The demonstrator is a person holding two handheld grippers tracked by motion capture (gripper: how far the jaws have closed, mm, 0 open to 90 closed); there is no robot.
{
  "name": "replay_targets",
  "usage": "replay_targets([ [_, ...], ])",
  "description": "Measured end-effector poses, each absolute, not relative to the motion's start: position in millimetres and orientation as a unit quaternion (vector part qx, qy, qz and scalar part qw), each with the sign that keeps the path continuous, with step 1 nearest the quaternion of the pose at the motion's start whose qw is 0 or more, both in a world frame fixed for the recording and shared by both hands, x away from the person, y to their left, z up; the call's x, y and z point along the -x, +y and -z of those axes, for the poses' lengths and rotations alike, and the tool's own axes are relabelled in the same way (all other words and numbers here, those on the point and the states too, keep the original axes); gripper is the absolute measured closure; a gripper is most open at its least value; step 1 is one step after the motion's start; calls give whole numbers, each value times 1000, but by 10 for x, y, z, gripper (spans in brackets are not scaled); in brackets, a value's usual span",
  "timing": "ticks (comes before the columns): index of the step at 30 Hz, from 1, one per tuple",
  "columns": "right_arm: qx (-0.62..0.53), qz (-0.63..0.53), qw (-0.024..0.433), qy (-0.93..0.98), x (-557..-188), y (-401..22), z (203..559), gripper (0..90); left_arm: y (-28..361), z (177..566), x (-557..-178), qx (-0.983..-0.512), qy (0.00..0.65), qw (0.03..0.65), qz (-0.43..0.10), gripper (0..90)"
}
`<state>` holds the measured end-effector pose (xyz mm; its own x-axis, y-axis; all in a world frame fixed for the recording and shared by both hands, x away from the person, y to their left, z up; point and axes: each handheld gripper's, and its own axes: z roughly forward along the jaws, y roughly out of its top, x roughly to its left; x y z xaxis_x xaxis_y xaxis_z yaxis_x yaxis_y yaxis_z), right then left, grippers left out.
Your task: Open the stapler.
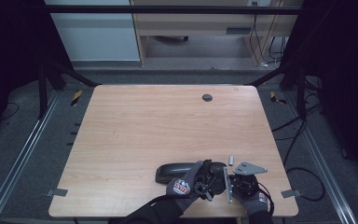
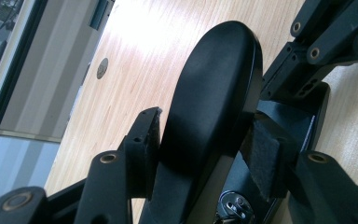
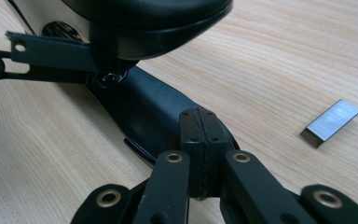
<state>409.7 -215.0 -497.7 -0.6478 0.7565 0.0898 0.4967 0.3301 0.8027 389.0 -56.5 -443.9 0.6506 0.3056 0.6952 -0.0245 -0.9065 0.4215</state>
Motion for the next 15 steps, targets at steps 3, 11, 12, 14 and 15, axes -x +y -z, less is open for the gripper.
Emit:
replay_targets([
  [3, -391, -425, 150, 803, -4100, -2138, 4983, 900, -565, 4439, -3892, -886, 79, 201, -410, 488],
  [11, -390, -423, 147, 804, -4107, -2124, 4990, 900, -565, 4440, -3889, -886, 78, 200, -412, 489],
  [12, -389, -424, 147, 804, -4108, -2123, 4991, 900, -564, 4441, -3889, -885, 78, 201, -412, 490],
  [14, -388, -424, 145, 805, -4109, -2122, 4992, 900, -564, 4441, -3888, -885, 78, 201, -412, 490],
  [15, -388, -423, 146, 805, -4108, -2120, 4992, 900, -564, 4440, -3888, -886, 79, 200, -411, 490],
])
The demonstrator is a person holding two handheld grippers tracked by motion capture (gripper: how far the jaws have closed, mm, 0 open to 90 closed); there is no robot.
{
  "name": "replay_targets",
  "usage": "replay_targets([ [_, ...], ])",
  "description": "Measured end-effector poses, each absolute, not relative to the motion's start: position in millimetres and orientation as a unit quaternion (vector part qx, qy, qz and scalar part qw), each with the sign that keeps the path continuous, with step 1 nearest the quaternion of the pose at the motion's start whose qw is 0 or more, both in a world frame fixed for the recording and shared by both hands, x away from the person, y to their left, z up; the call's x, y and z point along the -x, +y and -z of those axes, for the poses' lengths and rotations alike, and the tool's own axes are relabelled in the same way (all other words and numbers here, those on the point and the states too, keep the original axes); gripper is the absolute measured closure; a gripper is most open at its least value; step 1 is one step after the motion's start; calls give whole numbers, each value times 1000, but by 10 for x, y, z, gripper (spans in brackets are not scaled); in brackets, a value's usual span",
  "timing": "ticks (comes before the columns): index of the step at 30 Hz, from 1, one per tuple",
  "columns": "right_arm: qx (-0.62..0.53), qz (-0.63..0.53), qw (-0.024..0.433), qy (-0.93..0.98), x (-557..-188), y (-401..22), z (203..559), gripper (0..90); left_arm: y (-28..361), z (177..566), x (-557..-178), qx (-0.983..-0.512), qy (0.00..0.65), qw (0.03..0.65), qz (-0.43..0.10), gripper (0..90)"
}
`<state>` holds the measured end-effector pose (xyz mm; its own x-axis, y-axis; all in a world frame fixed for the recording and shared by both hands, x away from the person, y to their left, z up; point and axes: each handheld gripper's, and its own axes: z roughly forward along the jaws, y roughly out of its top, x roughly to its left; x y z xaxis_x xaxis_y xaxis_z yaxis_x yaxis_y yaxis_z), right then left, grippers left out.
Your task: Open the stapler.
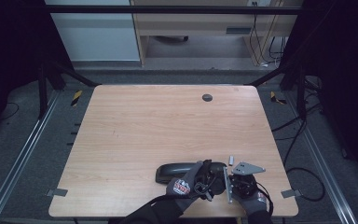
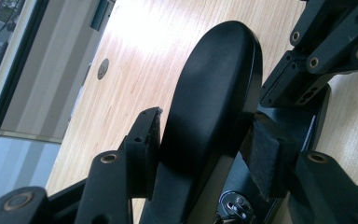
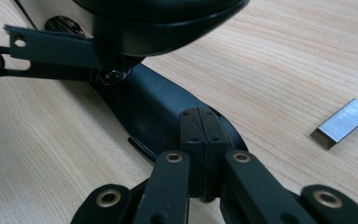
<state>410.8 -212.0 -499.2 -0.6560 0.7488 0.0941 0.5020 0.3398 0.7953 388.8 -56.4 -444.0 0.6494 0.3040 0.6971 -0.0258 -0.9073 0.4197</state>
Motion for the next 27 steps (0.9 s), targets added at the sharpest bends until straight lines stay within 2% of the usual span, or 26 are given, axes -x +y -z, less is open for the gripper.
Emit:
replay_targets([
  [27, -406, -430, 134, 795, -4112, -2125, 4999, 900, -494, 4381, -3875, -875, 92, 231, -416, 498],
])
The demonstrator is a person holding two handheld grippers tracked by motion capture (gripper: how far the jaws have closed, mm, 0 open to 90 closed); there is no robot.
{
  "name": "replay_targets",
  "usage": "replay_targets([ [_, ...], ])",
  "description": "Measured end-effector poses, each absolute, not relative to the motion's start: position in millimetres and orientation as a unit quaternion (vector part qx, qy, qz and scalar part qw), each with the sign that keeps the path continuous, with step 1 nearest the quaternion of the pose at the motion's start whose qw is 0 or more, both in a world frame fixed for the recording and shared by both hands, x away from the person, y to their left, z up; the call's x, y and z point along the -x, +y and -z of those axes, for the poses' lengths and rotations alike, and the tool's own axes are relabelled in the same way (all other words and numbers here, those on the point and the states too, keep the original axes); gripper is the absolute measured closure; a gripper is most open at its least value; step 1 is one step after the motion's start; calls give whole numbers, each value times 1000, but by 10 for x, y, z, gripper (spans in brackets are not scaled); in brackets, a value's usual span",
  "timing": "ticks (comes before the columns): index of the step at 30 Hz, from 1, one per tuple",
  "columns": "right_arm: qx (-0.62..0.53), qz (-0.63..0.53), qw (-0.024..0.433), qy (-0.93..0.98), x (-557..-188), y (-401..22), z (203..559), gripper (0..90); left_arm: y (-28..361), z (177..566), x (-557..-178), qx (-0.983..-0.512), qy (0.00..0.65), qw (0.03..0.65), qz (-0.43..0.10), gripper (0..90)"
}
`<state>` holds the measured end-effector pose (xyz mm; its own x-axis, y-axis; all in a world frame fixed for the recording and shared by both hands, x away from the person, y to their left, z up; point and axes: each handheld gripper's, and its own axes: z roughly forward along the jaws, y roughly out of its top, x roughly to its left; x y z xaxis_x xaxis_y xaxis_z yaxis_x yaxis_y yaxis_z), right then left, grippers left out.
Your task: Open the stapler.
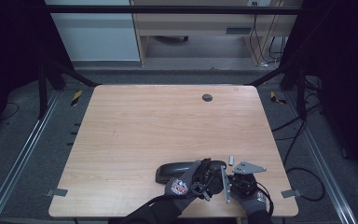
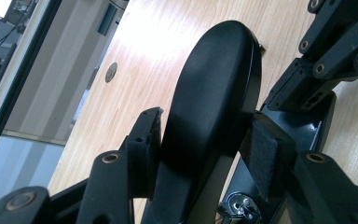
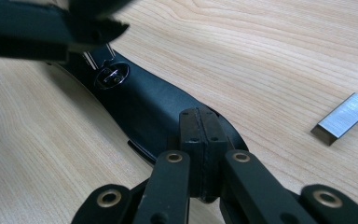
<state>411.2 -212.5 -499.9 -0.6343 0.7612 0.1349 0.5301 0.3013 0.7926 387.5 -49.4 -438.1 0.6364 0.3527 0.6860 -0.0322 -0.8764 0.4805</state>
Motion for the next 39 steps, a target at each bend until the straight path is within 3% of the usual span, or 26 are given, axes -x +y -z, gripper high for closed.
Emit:
replay_targets([
  [39, -405, -429, 138, 796, -4108, -2120, 4999, 900, -172, 4008, -3872, -854, 135, 288, -412, 531],
])
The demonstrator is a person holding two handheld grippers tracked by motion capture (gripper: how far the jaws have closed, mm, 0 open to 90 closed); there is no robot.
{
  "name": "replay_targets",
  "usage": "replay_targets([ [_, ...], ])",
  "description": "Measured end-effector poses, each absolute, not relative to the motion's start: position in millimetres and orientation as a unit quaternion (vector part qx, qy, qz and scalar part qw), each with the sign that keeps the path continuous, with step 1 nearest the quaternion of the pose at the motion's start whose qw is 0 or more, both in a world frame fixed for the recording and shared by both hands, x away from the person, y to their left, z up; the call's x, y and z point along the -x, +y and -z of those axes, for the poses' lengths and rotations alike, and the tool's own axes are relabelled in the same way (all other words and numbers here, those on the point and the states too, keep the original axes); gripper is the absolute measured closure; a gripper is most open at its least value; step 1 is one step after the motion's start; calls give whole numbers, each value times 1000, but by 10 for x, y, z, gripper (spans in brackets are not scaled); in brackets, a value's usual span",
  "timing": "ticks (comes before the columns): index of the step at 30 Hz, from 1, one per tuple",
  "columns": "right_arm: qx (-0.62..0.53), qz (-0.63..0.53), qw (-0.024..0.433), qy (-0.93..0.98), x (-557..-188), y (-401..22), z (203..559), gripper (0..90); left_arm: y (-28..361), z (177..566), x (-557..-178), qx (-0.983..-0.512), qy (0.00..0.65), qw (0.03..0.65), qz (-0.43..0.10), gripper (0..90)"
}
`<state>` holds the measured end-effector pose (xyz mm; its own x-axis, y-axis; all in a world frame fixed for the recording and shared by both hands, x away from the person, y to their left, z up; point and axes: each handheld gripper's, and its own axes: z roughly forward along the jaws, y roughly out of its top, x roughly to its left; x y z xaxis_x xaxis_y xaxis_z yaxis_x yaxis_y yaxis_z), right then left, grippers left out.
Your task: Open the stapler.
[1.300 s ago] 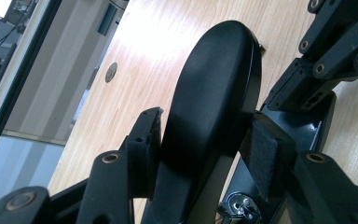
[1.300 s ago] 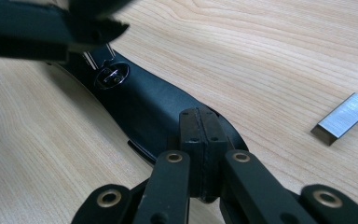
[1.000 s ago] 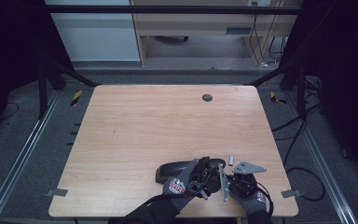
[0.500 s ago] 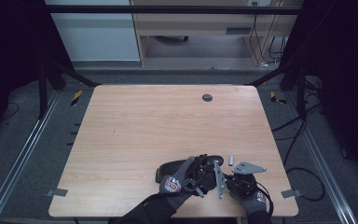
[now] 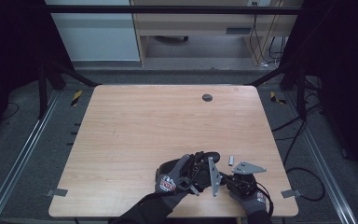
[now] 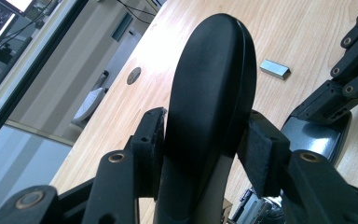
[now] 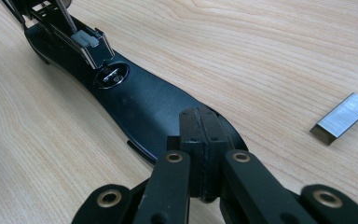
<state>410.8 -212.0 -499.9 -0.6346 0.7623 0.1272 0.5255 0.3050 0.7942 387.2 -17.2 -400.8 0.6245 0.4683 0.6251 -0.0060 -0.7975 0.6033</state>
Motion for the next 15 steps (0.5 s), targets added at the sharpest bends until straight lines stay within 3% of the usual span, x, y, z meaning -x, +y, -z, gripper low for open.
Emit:
replay_targets([
  [15, -405, -429, 139, 795, -4108, -2119, 5000, 900, -5, 3878, -3866, -842, 158, 318, -406, 544],
])
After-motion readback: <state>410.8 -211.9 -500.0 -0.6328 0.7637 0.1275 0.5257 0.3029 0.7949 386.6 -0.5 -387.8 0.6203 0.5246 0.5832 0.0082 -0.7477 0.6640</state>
